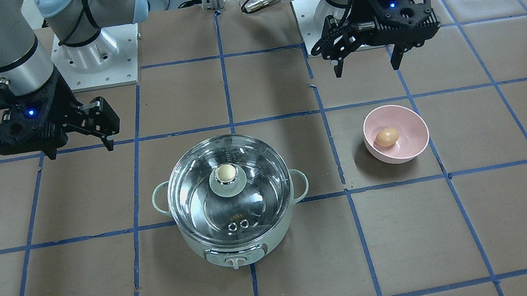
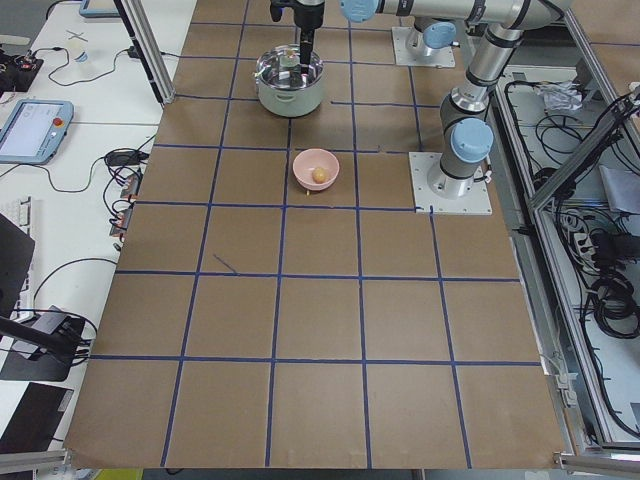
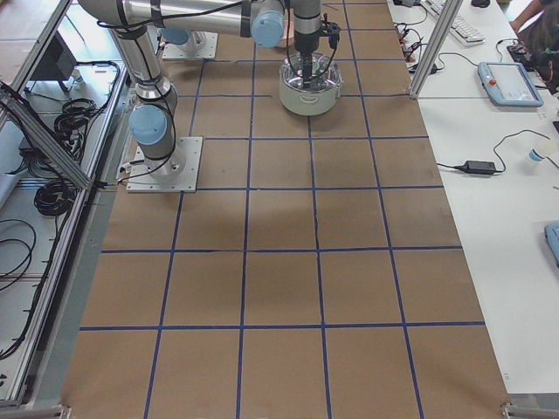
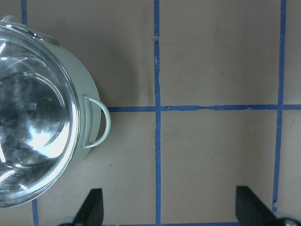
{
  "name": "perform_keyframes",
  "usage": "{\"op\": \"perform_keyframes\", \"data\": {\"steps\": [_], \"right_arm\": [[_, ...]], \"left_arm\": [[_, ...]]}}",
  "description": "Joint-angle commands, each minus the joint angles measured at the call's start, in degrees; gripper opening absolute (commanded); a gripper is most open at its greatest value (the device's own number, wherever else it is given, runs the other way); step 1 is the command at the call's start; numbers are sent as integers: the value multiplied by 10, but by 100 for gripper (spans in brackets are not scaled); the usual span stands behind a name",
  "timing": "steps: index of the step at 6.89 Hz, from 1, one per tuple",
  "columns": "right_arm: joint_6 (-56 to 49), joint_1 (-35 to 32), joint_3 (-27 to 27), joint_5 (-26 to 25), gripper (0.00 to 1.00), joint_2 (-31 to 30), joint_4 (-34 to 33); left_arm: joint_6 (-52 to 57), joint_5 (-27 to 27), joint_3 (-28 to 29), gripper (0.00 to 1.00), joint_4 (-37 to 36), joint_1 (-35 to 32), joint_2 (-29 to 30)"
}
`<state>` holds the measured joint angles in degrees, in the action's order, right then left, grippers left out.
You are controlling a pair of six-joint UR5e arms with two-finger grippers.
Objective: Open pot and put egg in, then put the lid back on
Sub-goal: 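Move the right gripper toward the glass lid knob on the pot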
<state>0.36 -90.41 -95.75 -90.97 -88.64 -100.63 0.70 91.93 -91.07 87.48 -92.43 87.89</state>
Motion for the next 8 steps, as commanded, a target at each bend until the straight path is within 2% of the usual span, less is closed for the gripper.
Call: {"op": "perform_keyframes", "data": {"steps": [1, 4, 5, 8], "right_arm": [[0, 0, -1, 0, 100, 0, 0], [17, -10, 2, 3, 95, 2, -9], [52, -22, 3, 23, 97, 6, -18], [168, -119, 15, 28, 96, 71, -119]], "left_arm": [[2, 0, -1, 100, 0, 1, -2], [3, 1, -1, 100, 1, 0, -3], [3, 0, -1, 100, 2, -1, -3], [3, 0, -10, 100, 3, -1, -4]]}}
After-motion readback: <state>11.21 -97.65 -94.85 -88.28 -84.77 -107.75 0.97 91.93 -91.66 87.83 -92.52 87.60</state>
